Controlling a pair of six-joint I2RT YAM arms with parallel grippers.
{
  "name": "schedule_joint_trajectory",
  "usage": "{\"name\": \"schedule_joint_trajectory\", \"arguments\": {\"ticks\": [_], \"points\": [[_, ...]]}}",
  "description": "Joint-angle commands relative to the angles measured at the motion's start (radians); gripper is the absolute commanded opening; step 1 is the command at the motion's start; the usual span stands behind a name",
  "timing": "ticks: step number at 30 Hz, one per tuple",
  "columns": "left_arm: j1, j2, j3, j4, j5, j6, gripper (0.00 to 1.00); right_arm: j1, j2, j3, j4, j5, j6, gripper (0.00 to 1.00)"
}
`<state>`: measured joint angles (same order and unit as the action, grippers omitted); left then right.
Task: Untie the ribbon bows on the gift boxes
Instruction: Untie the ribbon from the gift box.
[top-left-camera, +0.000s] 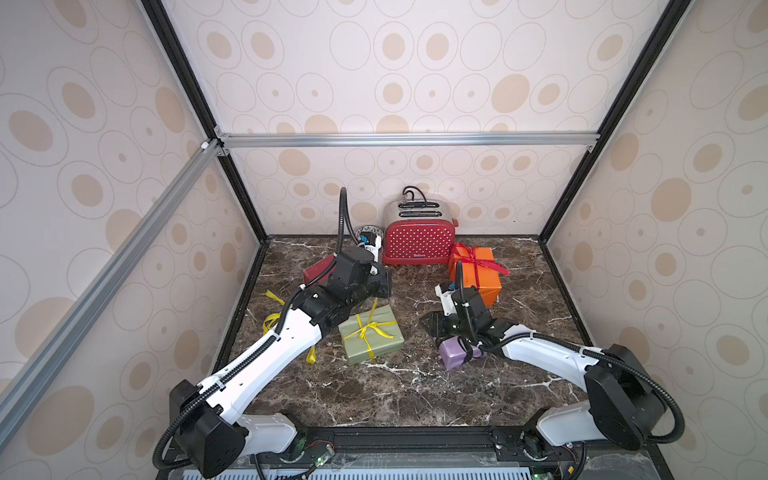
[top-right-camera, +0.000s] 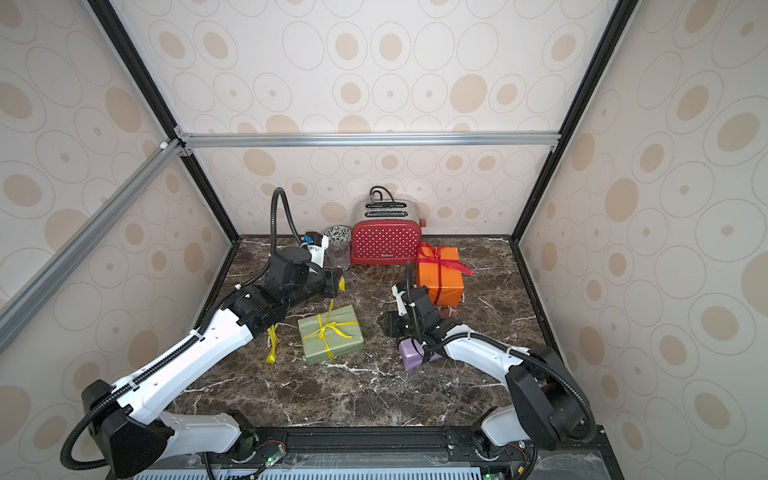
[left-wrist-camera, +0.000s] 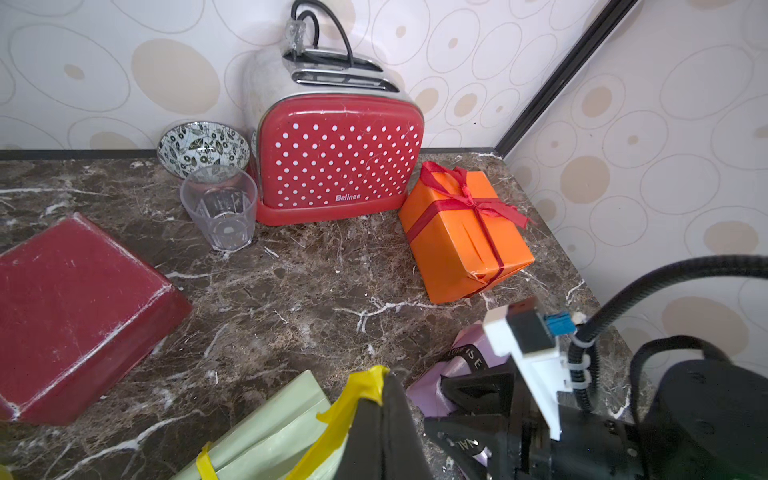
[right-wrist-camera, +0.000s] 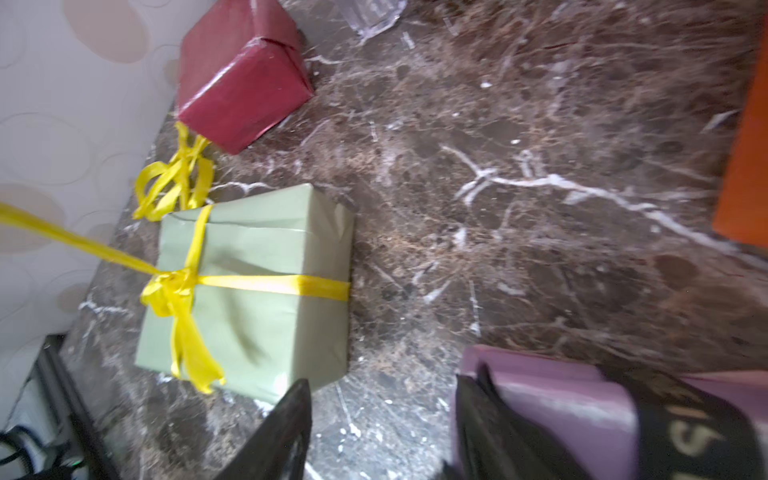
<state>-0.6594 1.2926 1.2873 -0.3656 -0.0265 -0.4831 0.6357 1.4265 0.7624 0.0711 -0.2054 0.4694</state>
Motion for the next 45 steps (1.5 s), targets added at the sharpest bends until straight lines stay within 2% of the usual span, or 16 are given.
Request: {"name": "schedule_joint_trajectory", "arguments": {"ticks": [1,11,18,21,24,28,32,36,37,38,40,41,43,45], "points": [[-0.007,0.002,0.11,0.001,0.012,0.026,0.0,0.053,0.036,0.05,0.017,-0.094,-0.053,0.56],[-0.009,0.042,0.283,-0.06,0.008,0.038,0.0,0.098,0.117,0.116,-0.041,-0.09,-0.08,0.52],[-0.009,0.03,0.349,-0.114,-0.089,0.069,0.0,0.097,0.138,0.138,-0.076,-0.057,-0.081,0.52],[-0.005,0.047,0.357,-0.167,-0.192,0.065,0.0,0.097,0.144,0.143,-0.085,-0.045,-0.078,0.52],[0.029,0.08,0.354,-0.208,-0.216,0.027,0.02,0.097,0.149,0.145,-0.089,-0.027,-0.073,0.53],[0.126,0.136,0.355,-0.258,-0.21,-0.067,0.0,0.097,0.147,0.143,-0.094,0.007,-0.067,0.53],[0.177,0.215,0.393,-0.334,-0.281,-0.039,0.0,0.095,0.145,0.143,-0.101,0.033,-0.066,0.53],[0.26,0.301,0.431,-0.392,-0.259,-0.06,0.0,0.095,0.144,0.142,-0.102,0.043,-0.066,0.53],[0.29,0.312,0.428,-0.395,-0.252,-0.074,0.05,0.094,0.143,0.143,-0.102,0.044,-0.065,0.53],[0.312,0.318,0.423,-0.398,-0.244,-0.088,0.14,0.096,0.143,0.143,-0.103,0.047,-0.065,0.53],[0.373,0.32,0.394,-0.391,-0.226,-0.111,0.23,0.095,0.142,0.141,-0.106,0.055,-0.067,0.53],[0.397,0.317,0.377,-0.385,-0.225,-0.12,0.35,0.096,0.138,0.141,-0.107,0.058,-0.068,0.53],[0.453,0.298,0.326,-0.369,-0.222,-0.138,0.64,0.094,0.133,0.14,-0.108,0.065,-0.069,0.53],[0.48,0.278,0.284,-0.359,-0.208,-0.137,0.76,0.094,0.13,0.138,-0.109,0.07,-0.072,0.53]]}}
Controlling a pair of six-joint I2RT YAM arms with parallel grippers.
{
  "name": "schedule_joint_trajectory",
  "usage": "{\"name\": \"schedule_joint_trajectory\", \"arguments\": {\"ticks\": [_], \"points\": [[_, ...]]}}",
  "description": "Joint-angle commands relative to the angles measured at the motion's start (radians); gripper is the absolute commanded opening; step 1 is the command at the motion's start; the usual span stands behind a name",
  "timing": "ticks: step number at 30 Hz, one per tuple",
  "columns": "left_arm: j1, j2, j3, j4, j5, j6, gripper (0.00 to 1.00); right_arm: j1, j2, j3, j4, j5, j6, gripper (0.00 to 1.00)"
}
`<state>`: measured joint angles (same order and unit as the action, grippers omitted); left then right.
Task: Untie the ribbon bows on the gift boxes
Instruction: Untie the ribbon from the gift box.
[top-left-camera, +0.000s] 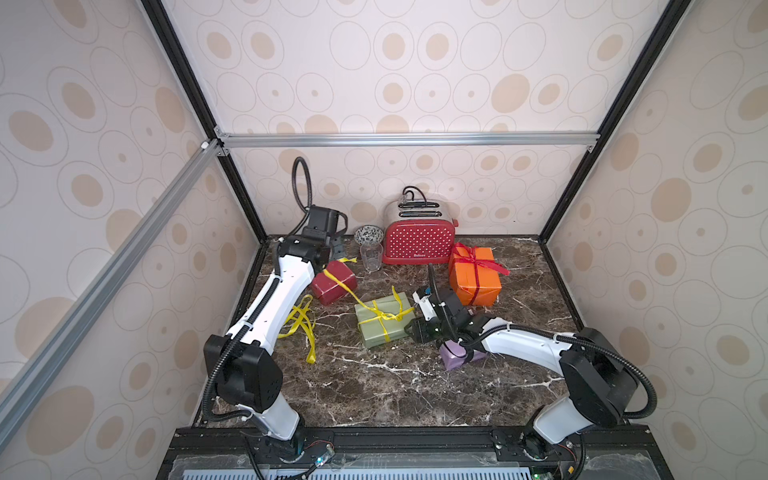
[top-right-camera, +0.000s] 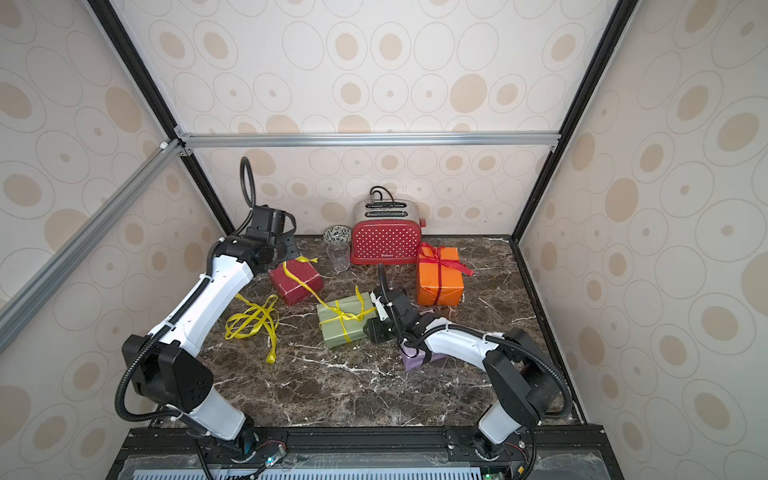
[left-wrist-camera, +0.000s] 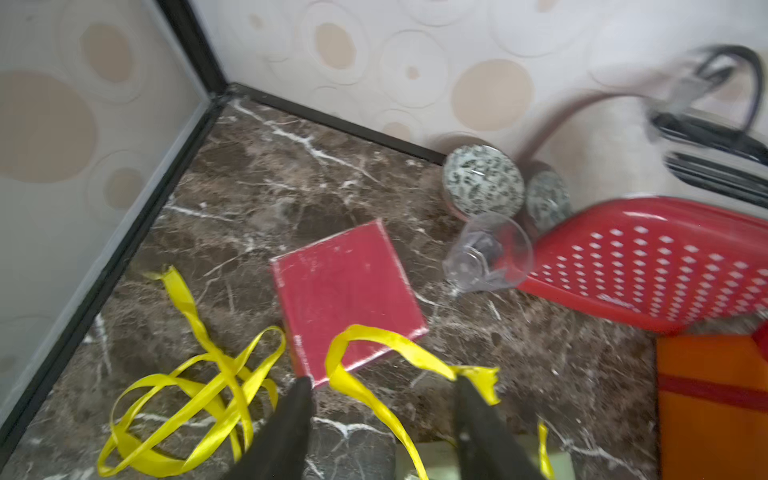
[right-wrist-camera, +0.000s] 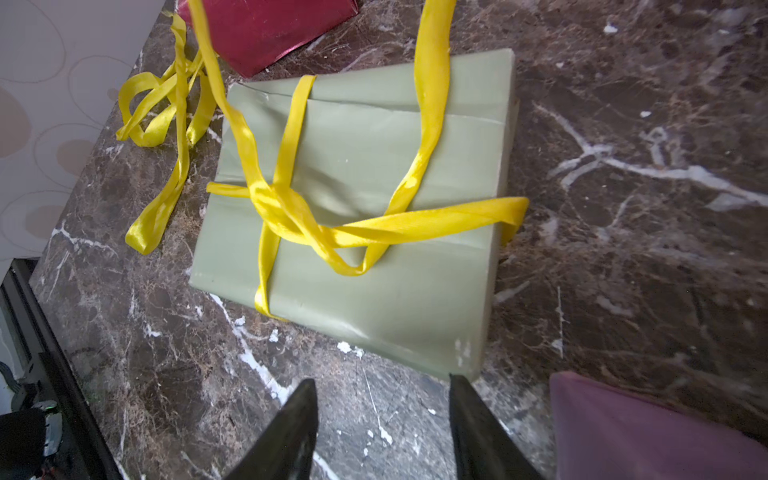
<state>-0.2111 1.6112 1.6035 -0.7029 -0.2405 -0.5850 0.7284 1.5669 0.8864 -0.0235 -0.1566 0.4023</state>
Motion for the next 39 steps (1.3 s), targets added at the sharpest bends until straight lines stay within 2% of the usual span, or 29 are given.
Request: {"name": "schedule_joint_trajectory", "arguments": {"ticks": [1,6,11,14,16,24,39], "points": [[0.034,-0.051,-0.051,-0.016,0.022,-0.021,0.78,0.003,-0.011,0.013,-0.013,0.023,-0.005,0.53],[0.009,-0.114,-0.155,0.0,0.196,0.005,0.78,0.002,-0.019,0.018,-0.033,0.042,-0.013,0.53],[-0.077,-0.151,-0.189,-0.067,0.264,0.087,0.76,0.006,-0.02,0.056,-0.097,0.048,-0.022,0.51],[-0.083,-0.21,-0.292,0.012,0.33,0.077,0.75,0.023,0.005,0.107,-0.147,0.019,-0.035,0.47],[-0.085,-0.249,-0.347,0.062,0.325,0.072,0.74,0.048,0.029,0.149,-0.186,0.04,-0.044,0.46],[-0.086,-0.339,-0.387,0.134,0.358,0.026,0.74,0.099,0.2,0.366,-0.374,0.102,-0.039,0.41],[-0.085,-0.443,-0.412,0.161,0.361,-0.01,0.76,0.104,0.486,0.747,-0.537,0.299,0.0,0.4]]}}
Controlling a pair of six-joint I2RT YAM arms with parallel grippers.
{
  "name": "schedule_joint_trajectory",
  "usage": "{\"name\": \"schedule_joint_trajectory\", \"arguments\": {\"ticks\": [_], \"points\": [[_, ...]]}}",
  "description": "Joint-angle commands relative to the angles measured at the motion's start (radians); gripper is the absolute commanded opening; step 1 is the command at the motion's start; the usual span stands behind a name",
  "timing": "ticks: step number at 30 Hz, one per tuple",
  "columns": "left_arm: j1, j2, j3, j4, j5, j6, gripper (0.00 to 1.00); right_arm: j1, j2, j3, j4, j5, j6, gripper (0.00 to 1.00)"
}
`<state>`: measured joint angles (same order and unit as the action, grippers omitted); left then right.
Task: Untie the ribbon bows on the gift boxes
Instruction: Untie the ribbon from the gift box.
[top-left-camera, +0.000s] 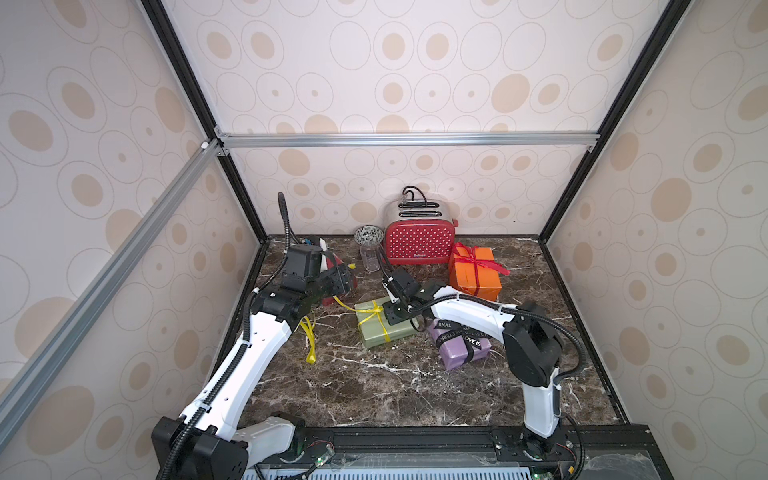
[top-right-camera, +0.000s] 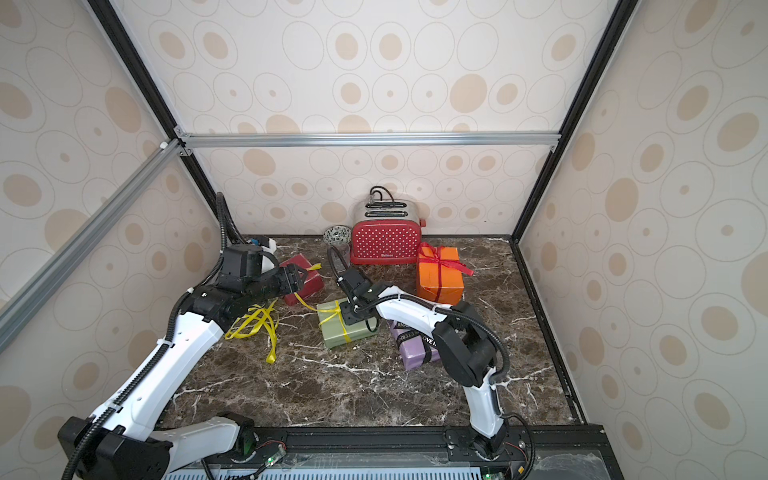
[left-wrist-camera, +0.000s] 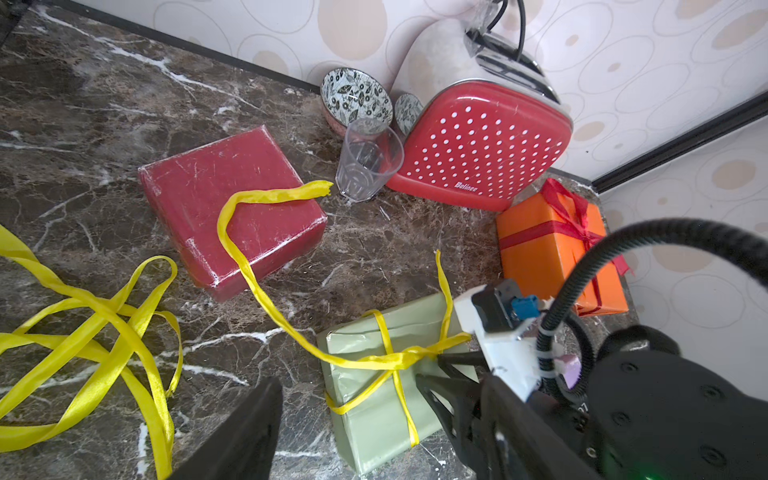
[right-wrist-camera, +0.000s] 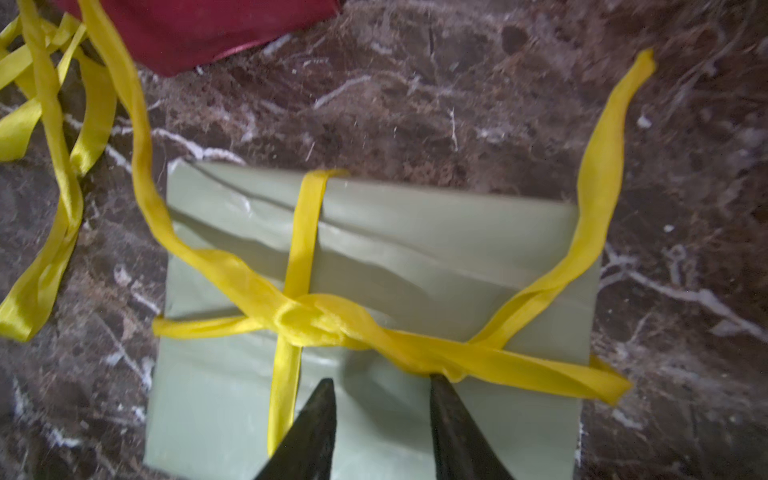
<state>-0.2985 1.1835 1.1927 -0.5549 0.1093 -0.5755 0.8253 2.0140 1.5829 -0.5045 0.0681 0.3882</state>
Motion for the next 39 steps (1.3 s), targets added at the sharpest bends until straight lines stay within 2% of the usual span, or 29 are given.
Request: {"name": "schedule_joint_trajectory", "arguments": {"ticks": [1,6,19,26,33,39], "points": [[0.003,-0.017,-0.002,0.016,0.015,-0.021,0.76,0.006,0.053,0.067,-0.058,0.09,0.014,0.4],[0.002,-0.027,-0.008,0.024,0.03,-0.03,0.76,-0.002,0.143,0.195,-0.076,0.147,0.005,0.41],[0.003,-0.053,-0.018,0.046,0.061,-0.052,0.76,-0.051,0.323,0.474,-0.137,0.148,-0.014,0.43],[0.001,-0.053,-0.03,0.066,0.095,-0.075,0.76,-0.109,0.417,0.645,-0.189,0.123,-0.011,0.48],[0.001,-0.066,-0.032,0.069,0.101,-0.081,0.77,-0.161,0.435,0.738,-0.211,0.133,0.005,0.58],[0.002,-0.068,-0.035,0.069,0.105,-0.086,0.76,-0.214,0.407,0.744,-0.21,0.103,0.045,0.64]]}}
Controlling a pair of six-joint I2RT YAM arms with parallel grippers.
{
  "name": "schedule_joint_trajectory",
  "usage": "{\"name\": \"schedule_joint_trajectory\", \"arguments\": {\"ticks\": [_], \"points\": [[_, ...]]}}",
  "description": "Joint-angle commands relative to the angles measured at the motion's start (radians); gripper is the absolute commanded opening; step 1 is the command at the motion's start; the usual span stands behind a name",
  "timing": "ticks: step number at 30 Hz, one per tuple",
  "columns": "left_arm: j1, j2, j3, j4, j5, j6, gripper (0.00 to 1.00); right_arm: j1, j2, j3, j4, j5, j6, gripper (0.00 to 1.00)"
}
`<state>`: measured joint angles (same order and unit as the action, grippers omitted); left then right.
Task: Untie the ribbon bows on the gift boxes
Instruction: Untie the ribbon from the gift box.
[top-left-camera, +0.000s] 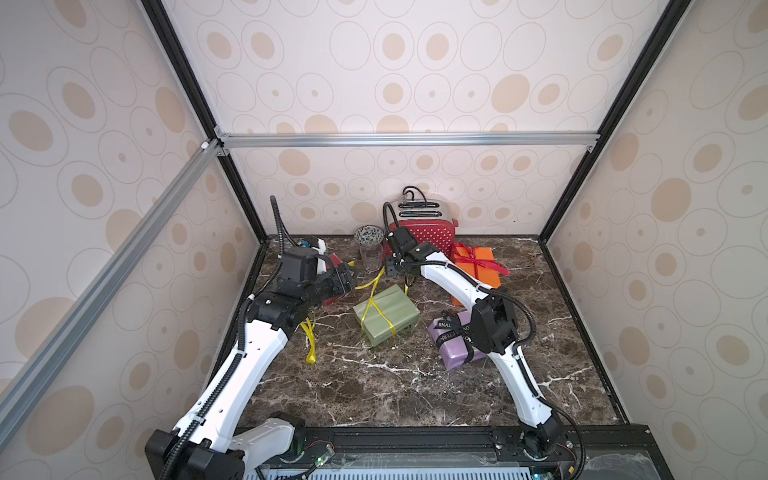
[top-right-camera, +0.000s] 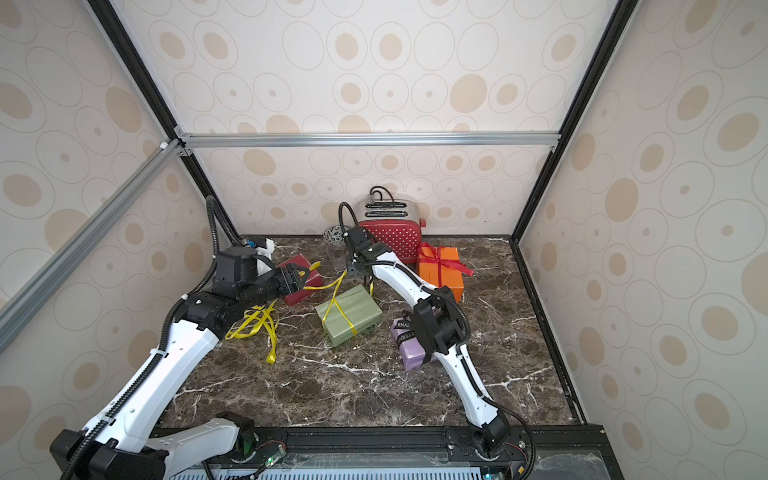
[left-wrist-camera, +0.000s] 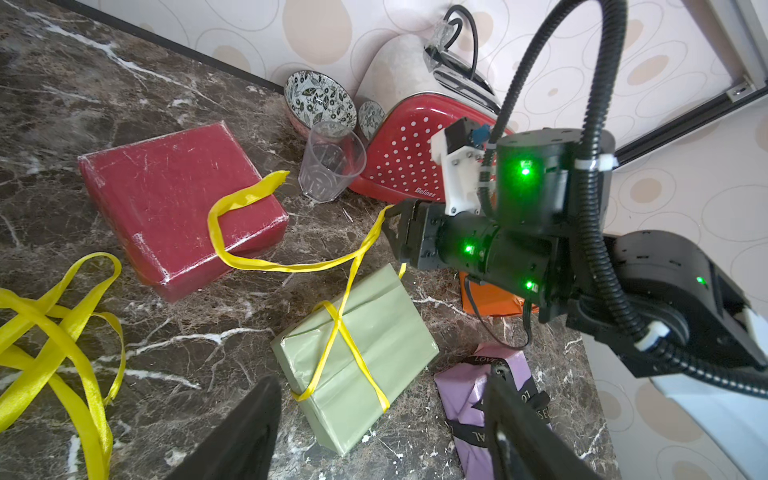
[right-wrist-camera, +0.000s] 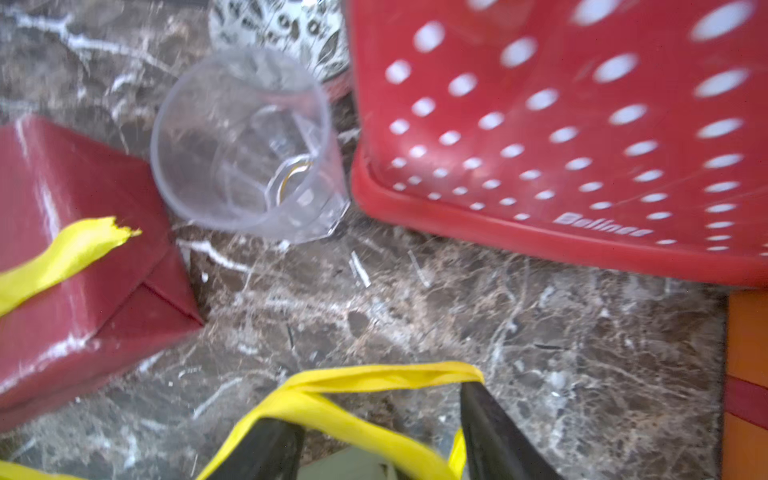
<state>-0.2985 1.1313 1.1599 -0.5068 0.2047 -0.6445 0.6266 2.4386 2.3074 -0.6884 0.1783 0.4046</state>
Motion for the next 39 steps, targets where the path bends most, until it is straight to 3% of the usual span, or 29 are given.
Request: {"name": "schedule_joint_trajectory", "arguments": {"ticks": [1,8,15,17,23,28,36,39], "points": [[0.002,-0.016,-0.003,0.021,0.008,-0.017,0.77,-0.022,-0.021,0.02,-0.027,-0.008,0.036,0.65],[0.0,-0.014,-0.005,0.021,0.003,-0.015,0.77,-0.072,-0.035,0.013,-0.061,-0.018,0.106,0.72],[-0.015,0.032,-0.002,0.011,0.001,0.004,0.79,-0.088,-0.196,-0.164,-0.036,-0.041,0.11,0.76],[-0.033,0.062,0.016,-0.018,-0.008,0.029,0.8,-0.088,-0.298,-0.281,0.004,-0.074,0.103,0.76],[-0.141,0.131,0.06,-0.089,-0.061,0.105,0.8,-0.073,-0.712,-0.905,0.378,-0.273,0.08,0.74],[-0.272,0.239,0.1,-0.191,-0.205,0.164,0.78,-0.001,-0.926,-1.311,0.613,-0.355,0.09,0.71],[-0.35,0.501,0.195,-0.264,-0.364,0.095,0.66,0.078,-0.967,-1.549,0.87,-0.327,0.081,0.6],[-0.351,0.588,0.223,-0.264,-0.43,0.035,0.61,0.076,-0.99,-1.533,0.817,-0.282,0.054,0.58]]}}
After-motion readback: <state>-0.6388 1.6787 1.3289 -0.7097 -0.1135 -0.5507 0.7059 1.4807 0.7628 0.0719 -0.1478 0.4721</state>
